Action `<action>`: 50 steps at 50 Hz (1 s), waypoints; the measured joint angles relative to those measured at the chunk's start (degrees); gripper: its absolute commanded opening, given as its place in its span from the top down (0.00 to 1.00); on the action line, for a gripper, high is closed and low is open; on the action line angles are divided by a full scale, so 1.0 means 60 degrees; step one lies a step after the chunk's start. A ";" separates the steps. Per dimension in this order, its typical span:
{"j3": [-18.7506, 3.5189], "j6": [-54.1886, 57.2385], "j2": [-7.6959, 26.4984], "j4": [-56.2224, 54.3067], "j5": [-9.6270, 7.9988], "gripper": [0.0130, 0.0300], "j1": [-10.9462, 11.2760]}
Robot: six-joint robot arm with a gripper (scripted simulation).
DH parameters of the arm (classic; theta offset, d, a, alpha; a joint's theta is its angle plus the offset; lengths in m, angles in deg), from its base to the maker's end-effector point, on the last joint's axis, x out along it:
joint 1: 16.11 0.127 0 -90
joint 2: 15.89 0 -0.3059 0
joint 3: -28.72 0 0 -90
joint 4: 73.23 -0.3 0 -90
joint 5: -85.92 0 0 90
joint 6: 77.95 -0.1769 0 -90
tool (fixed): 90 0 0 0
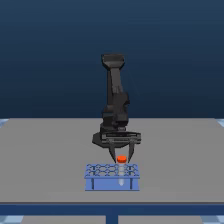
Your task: Pick up the centrifuge tube on the rack
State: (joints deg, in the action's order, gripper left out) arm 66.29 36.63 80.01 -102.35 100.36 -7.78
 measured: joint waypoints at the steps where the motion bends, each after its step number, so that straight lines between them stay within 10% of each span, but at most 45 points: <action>1: 0.0005 -0.0035 0.0010 0.0028 0.0017 0.00 0.0000; 15: 0.0028 -0.0234 0.0056 0.0167 0.0138 0.00 0.0000; 16: 0.0028 -0.0237 0.0056 0.0167 0.0141 1.00 0.0000; 50: 0.0012 -0.0130 0.0010 0.0039 0.0107 1.00 -0.0004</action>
State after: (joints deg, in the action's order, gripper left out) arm 66.36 35.85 80.07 -102.11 101.00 -7.81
